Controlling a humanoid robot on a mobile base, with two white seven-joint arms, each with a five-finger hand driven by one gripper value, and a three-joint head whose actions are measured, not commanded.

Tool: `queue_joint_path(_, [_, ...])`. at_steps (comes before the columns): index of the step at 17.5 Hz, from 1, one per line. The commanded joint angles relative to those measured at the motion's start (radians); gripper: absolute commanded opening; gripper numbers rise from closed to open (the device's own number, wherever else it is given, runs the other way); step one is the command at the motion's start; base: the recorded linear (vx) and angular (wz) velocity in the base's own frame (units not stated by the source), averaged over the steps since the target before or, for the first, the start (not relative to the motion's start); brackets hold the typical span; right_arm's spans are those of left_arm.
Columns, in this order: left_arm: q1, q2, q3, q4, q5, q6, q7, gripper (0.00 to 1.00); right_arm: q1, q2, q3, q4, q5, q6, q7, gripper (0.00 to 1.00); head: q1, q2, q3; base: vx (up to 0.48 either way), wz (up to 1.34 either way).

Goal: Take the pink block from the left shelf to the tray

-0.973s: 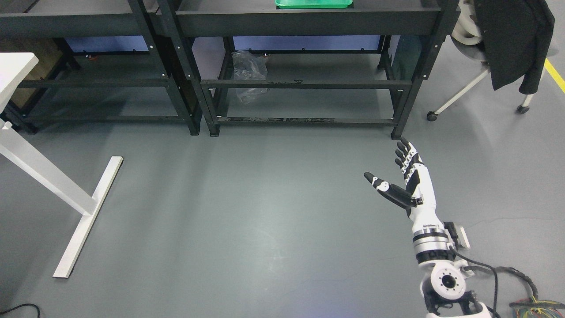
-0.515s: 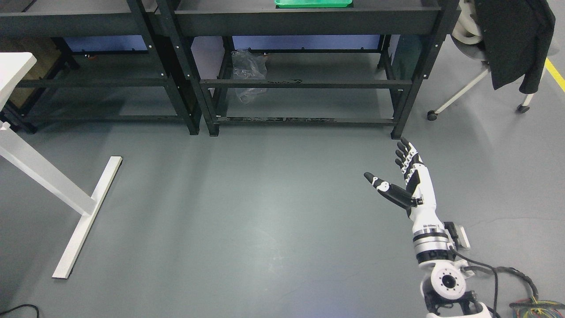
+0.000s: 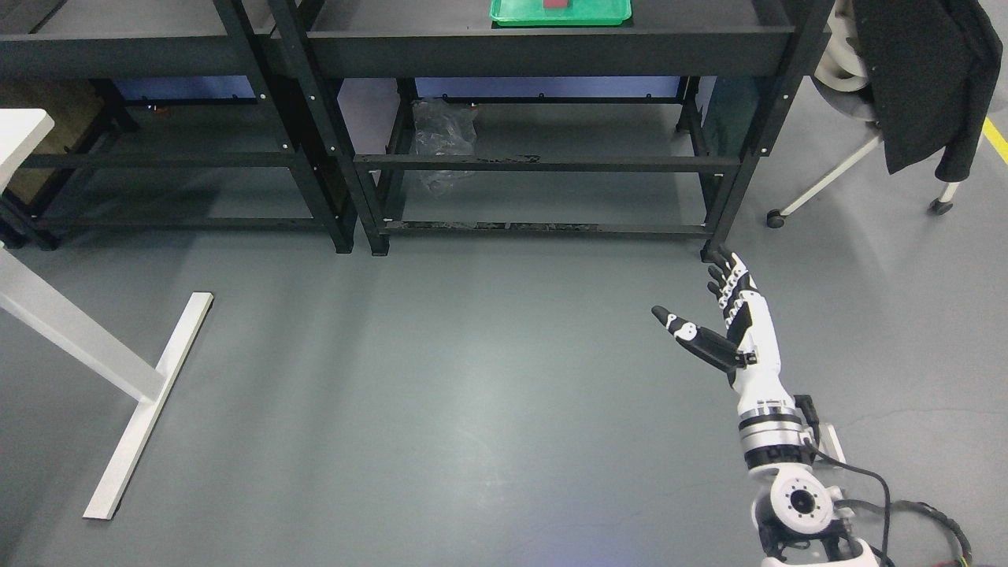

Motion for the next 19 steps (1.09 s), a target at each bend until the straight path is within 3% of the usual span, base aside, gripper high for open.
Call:
queue_joint_path(1, [0.020, 0.017, 0.000, -0.017, 0.000, 0.000, 0.000, 1.00, 0.000, -0.017, -0.002, 0.000, -0.018, 0.000, -0.003, 1.00, 0.0000, 0.000, 0.000, 0.136, 0.00])
queue_joint_path(4, [0.020, 0.017, 0.000, -0.017, 0.000, 0.000, 0.000, 1.00, -0.002, -0.017, -0.001, 0.000, -0.005, 0.003, -0.006, 1.00, 0.0000, 0.000, 0.000, 0.160, 0.00])
queue_joint_path(6, [0.020, 0.017, 0.000, -0.017, 0.000, 0.000, 0.000, 1.00, -0.011, -0.017, -0.004, 0.000, 0.102, -0.003, -0.014, 0.99, 0.0000, 0.000, 0.000, 0.171, 0.00])
queue_joint_path(7, [0.020, 0.017, 0.000, -0.017, 0.000, 0.000, 0.000, 1.00, -0.017, -0.017, -0.004, 0.000, 0.191, -0.003, -0.023, 0.99, 0.0000, 0.000, 0.000, 0.169, -0.02])
queue_joint_path(10, [0.020, 0.017, 0.000, -0.017, 0.000, 0.000, 0.000, 1.00, -0.049, -0.017, 0.004, 0.000, 0.699, 0.005, -0.127, 0.99, 0.0000, 0.000, 0.000, 0.155, -0.07])
queue_joint_path(12, [0.020, 0.017, 0.000, -0.017, 0.000, 0.000, 0.000, 1.00, -0.071, -0.044, 0.011, 0.000, 0.927, 0.028, -0.164, 0.99, 0.0000, 0.000, 0.000, 0.140, -0.12])
queue_joint_path(14, [0.020, 0.017, 0.000, -0.017, 0.000, 0.000, 0.000, 1.00, -0.074, -0.070, 0.010, 0.000, 0.931, 0.029, -0.196, 0.99, 0.0000, 0.000, 0.000, 0.115, -0.11])
queue_joint_path(17, [0.020, 0.017, 0.000, -0.017, 0.000, 0.000, 0.000, 1.00, -0.072, -0.057, 0.010, -0.002, 0.856, -0.082, -0.281, 0.99, 0.0000, 0.000, 0.000, 0.098, 0.05])
queue_joint_path(19, [0.020, 0.017, 0.000, -0.017, 0.000, 0.000, 0.000, 1.00, -0.079, -0.049, 0.024, -0.002, 0.864, -0.067, -0.279, 0.99, 0.0000, 0.000, 0.000, 0.082, 0.24])
